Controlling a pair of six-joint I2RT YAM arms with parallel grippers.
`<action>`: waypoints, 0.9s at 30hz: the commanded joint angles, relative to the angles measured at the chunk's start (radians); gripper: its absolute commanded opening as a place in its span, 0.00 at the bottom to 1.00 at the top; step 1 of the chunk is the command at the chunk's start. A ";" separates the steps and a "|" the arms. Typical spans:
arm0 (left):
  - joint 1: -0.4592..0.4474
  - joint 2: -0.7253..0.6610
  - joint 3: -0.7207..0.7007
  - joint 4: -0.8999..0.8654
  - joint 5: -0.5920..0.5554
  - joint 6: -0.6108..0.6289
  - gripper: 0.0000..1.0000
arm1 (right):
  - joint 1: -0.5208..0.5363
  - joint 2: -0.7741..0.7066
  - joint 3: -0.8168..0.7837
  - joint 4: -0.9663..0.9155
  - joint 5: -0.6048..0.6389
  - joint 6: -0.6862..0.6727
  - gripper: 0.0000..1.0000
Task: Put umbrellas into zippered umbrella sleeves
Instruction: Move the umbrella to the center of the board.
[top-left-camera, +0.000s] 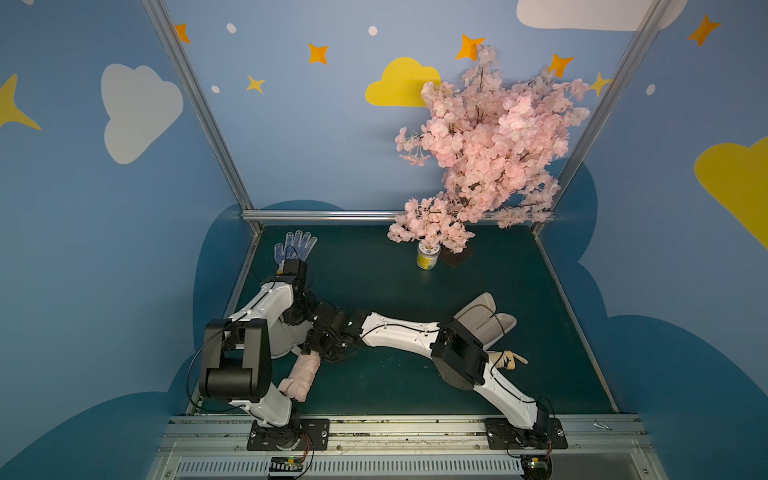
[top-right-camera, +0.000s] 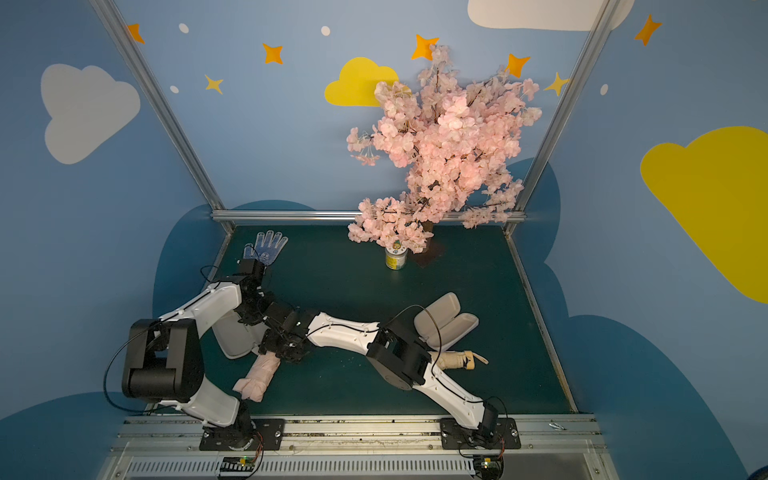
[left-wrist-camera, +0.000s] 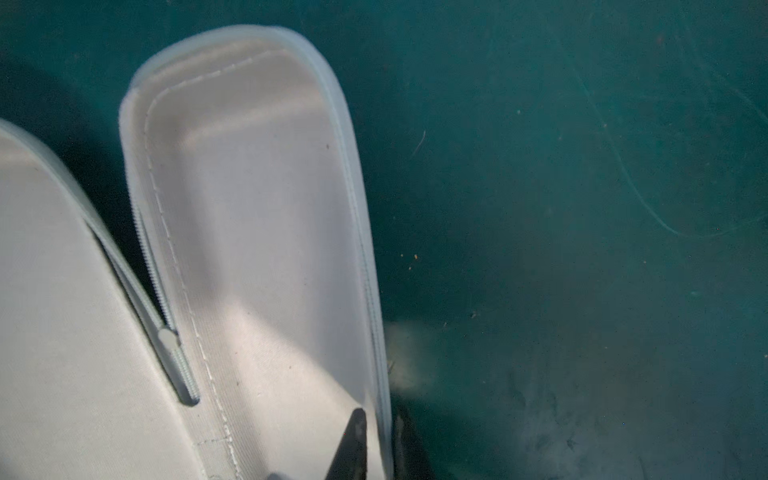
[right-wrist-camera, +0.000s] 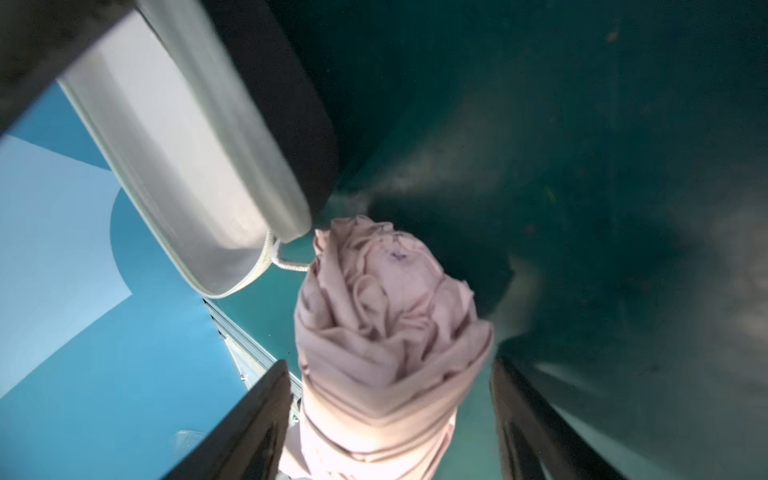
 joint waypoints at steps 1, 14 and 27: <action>0.006 -0.031 -0.010 -0.005 0.007 0.002 0.14 | 0.008 0.057 0.025 -0.067 -0.018 0.061 0.70; -0.003 -0.032 -0.010 0.009 0.056 0.022 0.11 | -0.058 -0.091 -0.129 -0.081 0.163 -0.109 0.22; -0.294 0.032 0.042 0.003 0.092 -0.094 0.09 | -0.385 -0.438 -0.516 -0.131 0.066 -0.687 0.17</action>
